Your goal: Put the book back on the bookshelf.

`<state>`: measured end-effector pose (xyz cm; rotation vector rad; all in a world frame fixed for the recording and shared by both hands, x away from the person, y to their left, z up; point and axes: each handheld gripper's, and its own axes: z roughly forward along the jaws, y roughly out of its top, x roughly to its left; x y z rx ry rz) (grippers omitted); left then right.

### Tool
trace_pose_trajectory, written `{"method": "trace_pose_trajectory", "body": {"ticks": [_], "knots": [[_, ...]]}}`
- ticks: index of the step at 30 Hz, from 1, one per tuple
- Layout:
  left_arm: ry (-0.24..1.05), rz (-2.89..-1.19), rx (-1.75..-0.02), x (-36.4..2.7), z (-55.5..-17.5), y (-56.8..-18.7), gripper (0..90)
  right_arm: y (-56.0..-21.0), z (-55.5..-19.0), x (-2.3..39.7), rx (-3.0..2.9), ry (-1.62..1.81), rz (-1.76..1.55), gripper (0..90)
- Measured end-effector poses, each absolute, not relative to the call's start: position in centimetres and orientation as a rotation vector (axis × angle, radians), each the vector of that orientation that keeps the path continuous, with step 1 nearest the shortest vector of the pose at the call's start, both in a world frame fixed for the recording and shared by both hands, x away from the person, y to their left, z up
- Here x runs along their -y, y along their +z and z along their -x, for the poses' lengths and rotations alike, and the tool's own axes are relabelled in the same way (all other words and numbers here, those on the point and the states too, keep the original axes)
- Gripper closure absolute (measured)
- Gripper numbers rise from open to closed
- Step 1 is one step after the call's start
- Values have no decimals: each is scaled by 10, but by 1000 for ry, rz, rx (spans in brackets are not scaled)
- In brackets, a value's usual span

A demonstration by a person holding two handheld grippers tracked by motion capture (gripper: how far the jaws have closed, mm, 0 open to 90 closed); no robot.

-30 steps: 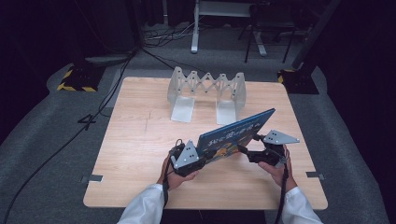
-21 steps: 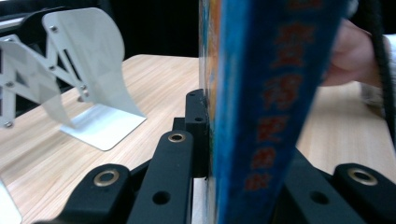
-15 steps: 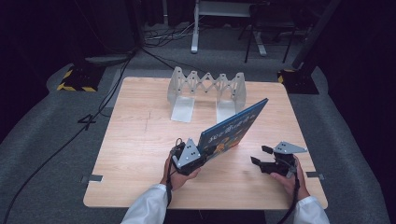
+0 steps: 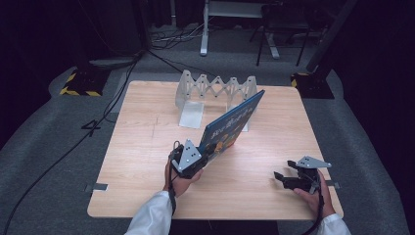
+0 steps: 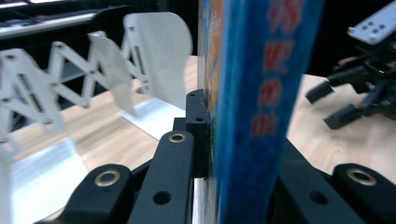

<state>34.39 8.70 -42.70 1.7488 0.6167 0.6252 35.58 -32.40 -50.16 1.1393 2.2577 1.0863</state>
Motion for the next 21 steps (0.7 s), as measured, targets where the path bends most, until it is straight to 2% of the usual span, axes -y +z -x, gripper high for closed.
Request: {"method": "trace_pose_trajectory", "body": {"ticks": [21], "knots": [[801,-1705,-785,-146,-368,-403,829,-504,-358,321,-2309,1063,-1125,232]]}}
